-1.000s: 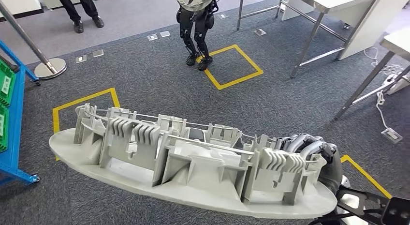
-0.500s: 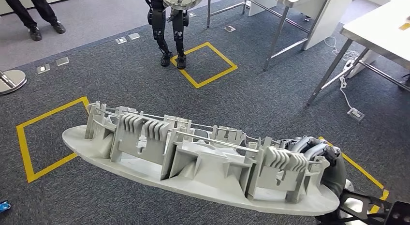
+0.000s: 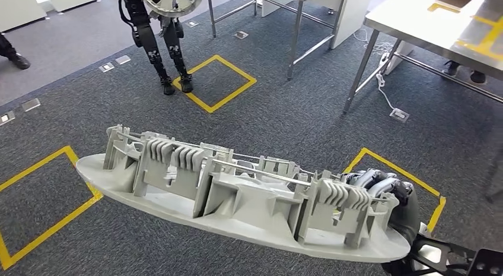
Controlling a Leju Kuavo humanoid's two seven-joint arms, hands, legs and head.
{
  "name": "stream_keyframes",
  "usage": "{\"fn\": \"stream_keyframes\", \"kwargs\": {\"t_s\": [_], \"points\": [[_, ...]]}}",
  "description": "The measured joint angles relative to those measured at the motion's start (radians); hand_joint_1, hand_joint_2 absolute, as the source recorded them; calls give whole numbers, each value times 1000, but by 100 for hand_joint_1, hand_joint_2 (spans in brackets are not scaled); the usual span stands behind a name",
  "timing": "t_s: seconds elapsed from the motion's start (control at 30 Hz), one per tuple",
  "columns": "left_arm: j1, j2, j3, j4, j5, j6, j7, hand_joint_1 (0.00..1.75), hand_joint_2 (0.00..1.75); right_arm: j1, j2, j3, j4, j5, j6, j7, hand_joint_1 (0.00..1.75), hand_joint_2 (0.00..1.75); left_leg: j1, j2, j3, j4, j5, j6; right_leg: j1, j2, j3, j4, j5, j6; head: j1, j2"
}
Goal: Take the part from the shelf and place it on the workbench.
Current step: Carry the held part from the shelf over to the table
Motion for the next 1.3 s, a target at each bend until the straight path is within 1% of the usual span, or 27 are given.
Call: {"fn": "stream_keyframes", "kwargs": {"t_s": [0.03, 0.1, 0.17, 0.23, 0.3, 0.37, 0.43, 0.47, 0.5, 0.53, 0.6, 0.63, 0.67, 0.73, 0.77, 0.83, 0.9, 0.93, 0.97, 1.0, 1.03, 1.07, 1.13, 1.17, 1.2, 1.27, 1.3], "points": [[0, 1, 0, 0, 0, 0, -2, 0, 175, 0, 0, 0, 0, 0, 0, 0, 175, 175, 2, -7, 24, -59, 39, -1, -2, 13, 0, 3, -1, 3, 0, 0], [-1, 1, 0, 0, 0, 0, -6, 0, 175, -2, 0, 0, 0, -1, 1, 0, 175, 175, 9, -47, 81, -187, 95, 0, -4, 37, -3, 11, -5, 14, -2, 0], [-3, 1, 0, 0, 0, -1, -9, 0, 175, -5, 0, 0, 0, -1, 0, 0, 175, 175, 10, -72, 101, -236, 102, 8, -5, 56, -11, 16, -5, 29, -2, 0], [-4, 0, 0, 0, -1, -3, -11, 0, 175, -5, 0, 0, 0, -2, -2, 0, 175, 175, 6, -55, 101, -239, 104, 24, -8, 67, -16, 13, -1, 44, -2, 0], [-5, 0, -1, 0, -1, -4, -14, 0, 175, -6, 0, 0, 0, -1, -4, 0, 175, 175, 6, -35, 103, -244, 109, 39, -7, 30, -31, 38, -17, 53, 3, 0], [-4, 1, -1, -1, -1, -5, -16, 0, 175, -9, 0, 1, 0, 0, -8, 0, 175, 175, 4, -12, 103, -247, 109, 49, -5, -25, -80, 141, -74, 58, 9, 0], [-2, 1, -1, -1, -1, -5, -15, 0, 175, -8, 0, 2, 0, 1, -12, 0, 175, 175, 0, 14, 102, -246, 107, 53, -5, -41, -142, 270, -127, 60, 12, 0], [-2, 1, -1, -1, -1, -5, -15, 0, 175, -7, 0, 3, 0, 2, -15, 0, 175, 175, -2, 27, 102, -246, 106, 54, -5, -42, -155, 299, -130, 60, 12, 0], [-3, 1, -1, -1, -1, -5, -15, 0, 175, -5, 0, 3, 0, 3, -18, 0, 175, 175, -3, 39, 104, -246, 105, 54, -4, -44, -148, 286, -114, 58, 12, 0], [-3, 0, -1, -1, -1, -5, -14, 0, 175, -4, 0, 4, 0, 4, -20, 0, 175, 175, -4, 50, 106, -246, 103, 54, -2, -50, -119, 234, -84, 54, 13, 0], [-4, -1, -1, -1, -2, -5, -14, 0, 175, -4, 0, 4, 0, 3, -21, 0, 175, 175, -7, 70, 111, -246, 99, 49, 8, -96, -41, 91, -28, 39, 14, 0], [-4, -2, -1, -1, -2, -5, -14, 0, 175, -5, 0, 4, 0, 2, -21, 0, 175, 175, -8, 78, 114, -245, 97, 45, 15, -115, -16, 42, -15, 31, 14, 0], [-4, -2, -1, -1, -2, -5, -14, 0, 175, -6, 0, 4, 0, 1, -21, 0, 175, 175, -10, 87, 116, -245, 95, 40, 20, -127, -5, 18, -11, 25, 14, 0], [-5, -2, -1, -1, -2, -7, -14, 0, 175, -6, -1, 4, 0, 0, -21, 0, 175, 175, -11, 106, 121, -249, 93, 30, 23, -108, -8, 11, -11, 15, 13, 0], [-6, -2, -2, -1, -2, -8, -14, 0, 175, -6, -1, 4, 0, -1, -20, 0, 175, 175, -10, 103, 124, -247, 89, 24, 19, -98, -6, 7, -8, 10, 13, 0], [-7, -1, -3, -1, -2, -12, -15, 0, 175, -10, 0, 5, 0, 0, -20, 0, 175, 175, -8, 61, 106, -200, 57, 13, 9, -76, -2, -2, -1, 0, 9, 0], [-5, -2, -4, 0, -2, -13, -15, 0, 175, -16, 2, 7, 0, -1, -21, 0, 175, 175, -4, 12, 48, -79, -4, 5, 5, -54, -2, -3, 0, -5, 4, 0], [-3, -2, -4, 0, -2, -14, -15, 0, 175, -17, 3, 9, 1, -1, -21, 0, 175, 175, -4, 4, 17, -18, -27, 3, 5, -41, -2, -3, 0, -6, 2, 0], [-2, -1, -4, 0, -2, -15, -14, 0, 175, -18, 3, 10, 2, -2, -22, 0, 175, 175, -3, 2, -3, 17, -32, 1, 5, -28, -2, -2, 0, -6, 1, 0], [-1, -1, -4, 0, -1, -16, -14, 0, 175, -18, 3, 10, 2, -2, -22, 0, 175, 175, -2, 1, -5, 14, -16, 0, 4, -14, -2, -1, 0, -5, 1, 0], [-1, 0, -4, 0, -1, -16, -14, 0, 175, -18, 3, 11, 2, -2, -22, 0, 175, 175, -1, -2, 12, -27, 17, 0, 3, -1, -2, 2, -1, -3, 1, 0], [-1, 0, -4, 0, -1, -17, -14, 0, 175, -19, 3, 12, 2, -2, -22, 0, 175, 175, 2, -14, 41, -96, 57, -1, 1, 11, -2, 5, -3, 0, 0, 0], [-2, 1, -4, 0, -1, -19, -15, 0, 175, -22, 4, 13, 2, -3, -22, 0, 175, 175, 9, -61, 90, -210, 100, 1, 1, 34, -7, 13, -5, 13, -1, 0], [-2, 1, -4, 0, -1, -19, -15, 0, 175, -24, 4, 15, 3, -5, -22, 0, 175, 175, 10, -78, 101, -235, 104, 5, 0, 44, -12, 16, -5, 20, -2, 0], [-2, 0, -4, 0, -1, -20, -15, 0, 175, -26, 4, 16, 3, -8, -22, 1, 175, 175, 9, -83, 102, -238, 100, 11, -1, 54, -17, 16, -2, 28, -2, 0], [-3, -1, -5, 0, -1, -21, -15, 0, 175, -27, 3, 17, 3, -15, -21, 0, 175, 175, 7, -61, 104, -242, 105, 27, -5, 66, -22, 14, 2, 41, -1, 0], [-3, -2, -5, 0, -1, -22, -16, 0, 175, -29, 3, 18, 3, -17, -21, 0, 175, 175, 7, -51, 105, -245, 107, 35, -5, 53, -28, 24, -4, 47, 1, 0]]}}
